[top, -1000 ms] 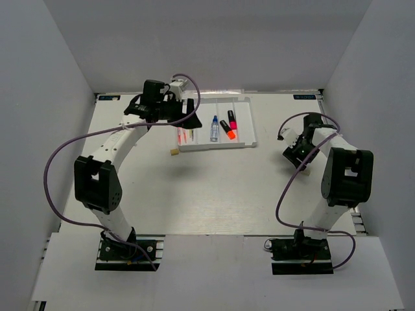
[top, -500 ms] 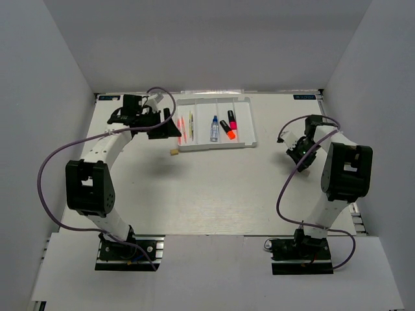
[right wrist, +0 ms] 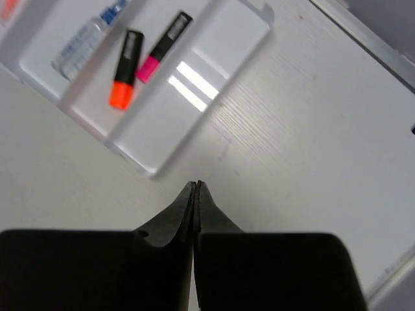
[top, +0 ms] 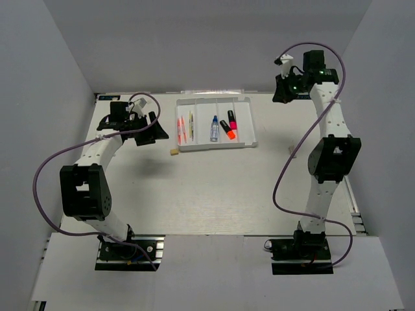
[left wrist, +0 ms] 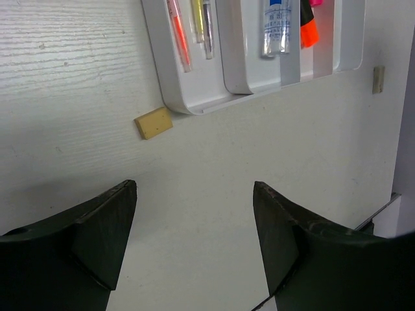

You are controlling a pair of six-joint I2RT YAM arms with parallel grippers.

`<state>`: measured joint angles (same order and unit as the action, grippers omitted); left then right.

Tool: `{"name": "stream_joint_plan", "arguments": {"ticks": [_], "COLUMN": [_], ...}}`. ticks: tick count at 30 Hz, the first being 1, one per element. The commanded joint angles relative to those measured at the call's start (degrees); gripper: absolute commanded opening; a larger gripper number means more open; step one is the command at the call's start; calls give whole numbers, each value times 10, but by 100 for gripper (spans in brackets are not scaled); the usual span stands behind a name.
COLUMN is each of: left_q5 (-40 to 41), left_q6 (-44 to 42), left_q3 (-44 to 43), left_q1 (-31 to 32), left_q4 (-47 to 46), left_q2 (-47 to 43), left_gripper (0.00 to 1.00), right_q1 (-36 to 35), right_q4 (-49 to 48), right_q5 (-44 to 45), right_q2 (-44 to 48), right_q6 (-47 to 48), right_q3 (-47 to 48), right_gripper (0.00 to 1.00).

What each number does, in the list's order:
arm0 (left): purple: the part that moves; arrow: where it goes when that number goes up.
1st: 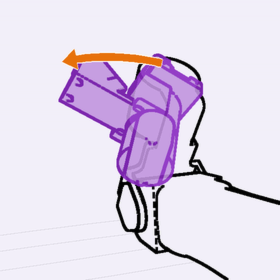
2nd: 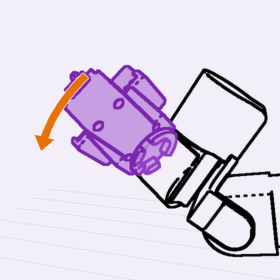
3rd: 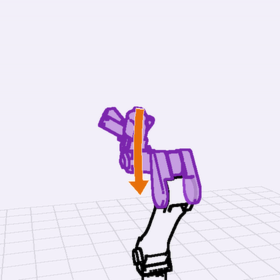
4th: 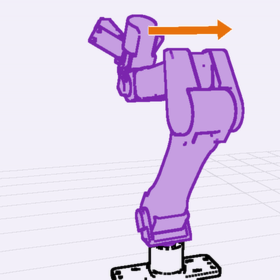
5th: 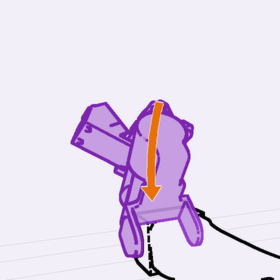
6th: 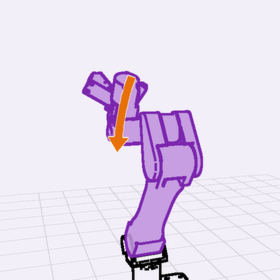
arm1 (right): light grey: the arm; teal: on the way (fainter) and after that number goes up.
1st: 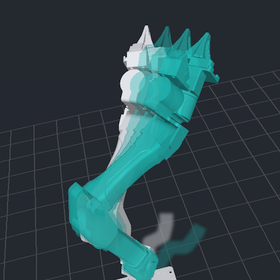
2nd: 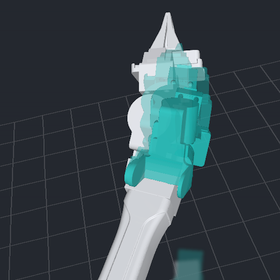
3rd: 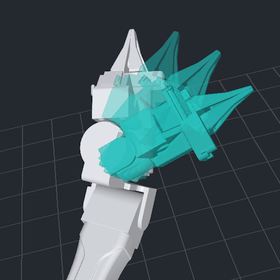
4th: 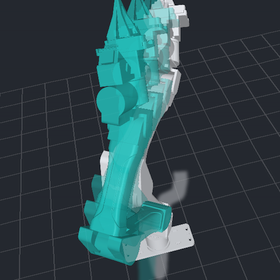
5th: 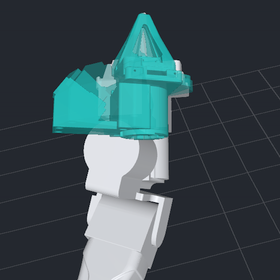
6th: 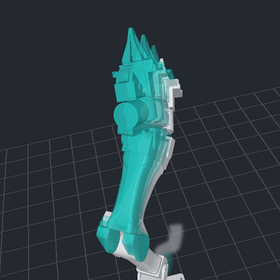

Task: Sort the stationery into containers
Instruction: Pick up the stationery from the center of the board.

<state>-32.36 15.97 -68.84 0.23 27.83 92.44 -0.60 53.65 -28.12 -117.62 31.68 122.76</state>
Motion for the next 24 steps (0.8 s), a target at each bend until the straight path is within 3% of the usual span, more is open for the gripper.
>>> {"name": "stream_joint_plan", "arguments": {"ticks": [1, 4, 6, 7, 10, 15, 24], "left_q5": [1, 5, 23, 28, 28, 12, 5], "left_q6": [2, -8, -14, -18, -19, -14, -20], "left_q3": [-7, -21, -21, -18, -2, 22, 8], "left_q1": [-6, -6, -6, -6, -6, -6, -6], "left_q4": [-10, 3, 9, 9, 9, -17, -5], "left_q2": [-14, -11, -18, -20, -30, -38, -29], "left_gripper": [82, 82, 83, 83, 86, 87, 88], "right_q1": [-34, -45, -40, -34, -14, 26, 65], "right_q4": [25, 9, -6, -14, 0, -35, -75], "right_q5": [-54, 28, 70, 97, 163, 216, 235], "right_q2": [-74, -85, -53, -38, 23, 114, 70], "right_q6": [-133, -173, -181, -188, -174, -146, -114], "right_q3": [76, 62, -18, -50, -164, -334, -346], "right_gripper": [0, 3, 23, 41, 52, 55, 64]}}
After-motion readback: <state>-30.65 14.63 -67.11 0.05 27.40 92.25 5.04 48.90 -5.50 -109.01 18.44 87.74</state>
